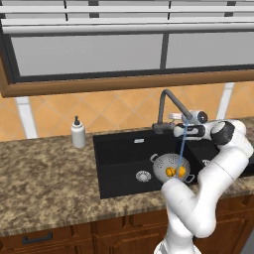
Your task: Put the colander in the sink, put the orange, tangerine in the colander, and turn on the sink faucet and pour water over the colander.
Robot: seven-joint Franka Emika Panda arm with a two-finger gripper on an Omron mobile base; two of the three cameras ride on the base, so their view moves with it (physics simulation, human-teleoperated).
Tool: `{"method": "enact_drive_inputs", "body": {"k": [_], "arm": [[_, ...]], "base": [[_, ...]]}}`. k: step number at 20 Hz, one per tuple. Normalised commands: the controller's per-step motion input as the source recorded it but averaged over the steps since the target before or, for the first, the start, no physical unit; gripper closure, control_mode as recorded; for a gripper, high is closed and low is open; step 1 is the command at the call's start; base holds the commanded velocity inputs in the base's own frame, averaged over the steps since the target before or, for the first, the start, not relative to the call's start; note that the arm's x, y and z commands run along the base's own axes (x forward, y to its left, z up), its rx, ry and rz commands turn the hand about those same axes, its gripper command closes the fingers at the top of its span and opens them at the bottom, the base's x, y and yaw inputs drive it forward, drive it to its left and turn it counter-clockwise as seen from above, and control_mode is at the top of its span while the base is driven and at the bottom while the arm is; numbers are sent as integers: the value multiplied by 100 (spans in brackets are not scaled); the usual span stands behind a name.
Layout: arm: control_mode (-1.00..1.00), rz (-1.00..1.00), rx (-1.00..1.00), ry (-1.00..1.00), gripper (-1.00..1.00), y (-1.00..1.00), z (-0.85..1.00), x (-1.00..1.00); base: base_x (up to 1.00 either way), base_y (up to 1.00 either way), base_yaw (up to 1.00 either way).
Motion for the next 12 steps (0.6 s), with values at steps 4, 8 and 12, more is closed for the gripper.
{"method": "enact_drive_inputs", "body": {"k": [4,8,12], "arm": [[-100,-16,23,0,100,-100,6,-91],[-100,-4,30,-15,100,-99,27,-100],[-100,-3,1,-5,100,-6,8,-9]], "base": [[0,0,0],[0,0,0],[0,0,0]]}}
